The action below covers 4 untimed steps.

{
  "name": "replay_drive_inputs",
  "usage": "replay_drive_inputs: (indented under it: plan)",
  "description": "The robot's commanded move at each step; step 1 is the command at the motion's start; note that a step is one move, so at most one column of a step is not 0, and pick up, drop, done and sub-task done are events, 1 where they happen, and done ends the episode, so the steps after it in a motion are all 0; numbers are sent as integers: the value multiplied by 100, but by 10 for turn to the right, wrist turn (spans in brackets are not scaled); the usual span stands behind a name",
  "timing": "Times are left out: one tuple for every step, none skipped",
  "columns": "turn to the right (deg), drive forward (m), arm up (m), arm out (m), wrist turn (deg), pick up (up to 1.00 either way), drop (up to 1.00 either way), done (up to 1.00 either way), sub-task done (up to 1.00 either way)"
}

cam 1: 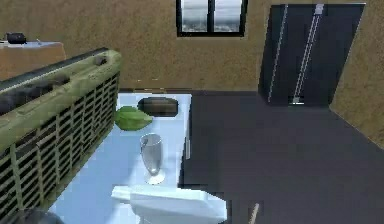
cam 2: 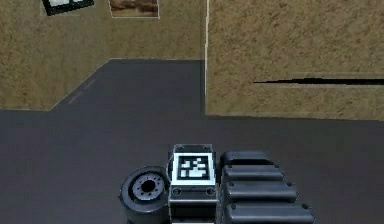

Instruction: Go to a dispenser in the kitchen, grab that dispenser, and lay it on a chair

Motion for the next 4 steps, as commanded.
replay_drive_inputs:
  plan:
    - [-450,0,0,0,0,0,0,0,0]
    - [-30,0,0,0,0,0,0,0,0]
    - [450,0,0,0,0,0,0,0,0]
    - [450,0,0,0,0,0,0,0,0]
